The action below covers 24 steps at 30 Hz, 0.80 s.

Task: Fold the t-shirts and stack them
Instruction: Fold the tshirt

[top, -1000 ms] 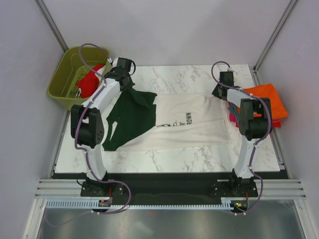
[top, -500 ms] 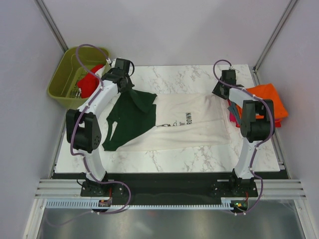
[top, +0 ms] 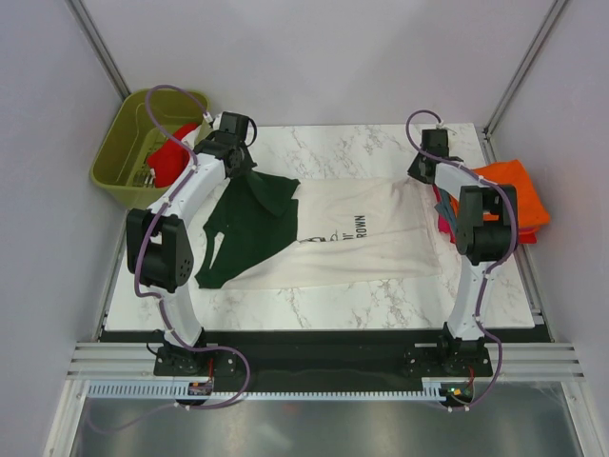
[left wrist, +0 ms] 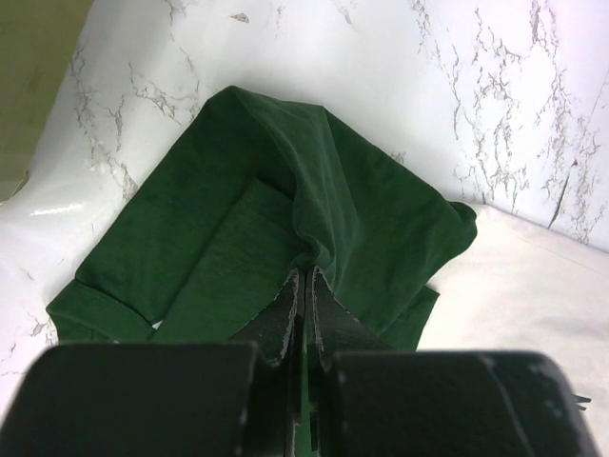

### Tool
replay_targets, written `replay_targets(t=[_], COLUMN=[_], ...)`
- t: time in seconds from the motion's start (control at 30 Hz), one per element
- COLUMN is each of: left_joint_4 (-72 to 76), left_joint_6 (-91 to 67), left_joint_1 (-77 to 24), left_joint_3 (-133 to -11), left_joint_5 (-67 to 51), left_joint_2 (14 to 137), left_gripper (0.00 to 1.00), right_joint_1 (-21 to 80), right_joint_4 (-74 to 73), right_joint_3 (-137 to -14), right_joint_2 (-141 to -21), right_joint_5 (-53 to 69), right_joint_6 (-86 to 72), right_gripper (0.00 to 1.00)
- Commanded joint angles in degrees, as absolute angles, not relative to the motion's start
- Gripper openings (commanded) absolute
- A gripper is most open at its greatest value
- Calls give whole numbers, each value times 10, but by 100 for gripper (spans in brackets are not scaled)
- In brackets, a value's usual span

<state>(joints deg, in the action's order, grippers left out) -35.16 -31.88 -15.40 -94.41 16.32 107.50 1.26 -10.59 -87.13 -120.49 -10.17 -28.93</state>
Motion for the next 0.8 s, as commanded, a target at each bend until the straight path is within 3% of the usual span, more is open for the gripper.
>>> replay_targets(t=[0.0,0.1,0.2,0.37,0.4,0.43,0.53,0.6,0.77], left_joint_4=[-352,-352,-352,-352,-352,-352,-352,-352,-352], left_joint_6=[-311,-311,-311,-310,-310,-310,-311,-312,-319], left_joint_1=[-155,-154,-153,-151,-150,-151,-150,-150,-151], left_joint_3=[-951,-951,-948,-947,-947,-947,-949,-952,-955], left_joint_5=[164,166,169,172,173,173,174,172,158], left_joint_2=[1068,1072,1075,1077,1077,1077,1075,1073,1056], left_gripper=[2,2,2,2,2,2,2,2,2], right_joint_1=[11,11,10,8,9,8,9,9,9], right_joint_4=[-109,-118,-128,-134,-134,-134,-134,-134,-139], right_joint_3=[-900,-911,-925,-935,-936,-936,-934,-932,-921], right_joint_2=[-1224,-1239,-1256,-1269,-1270,-1270,-1258,-1244,-1204], right_joint_5=[-105,-109,-113,-114,-113,-115,-123,-126,-105], right_joint_6=[-295,-297,-296,-297,-299,-300,-298,-297,-290], right_gripper=[20,17,28,29,27,16,4,0,0])
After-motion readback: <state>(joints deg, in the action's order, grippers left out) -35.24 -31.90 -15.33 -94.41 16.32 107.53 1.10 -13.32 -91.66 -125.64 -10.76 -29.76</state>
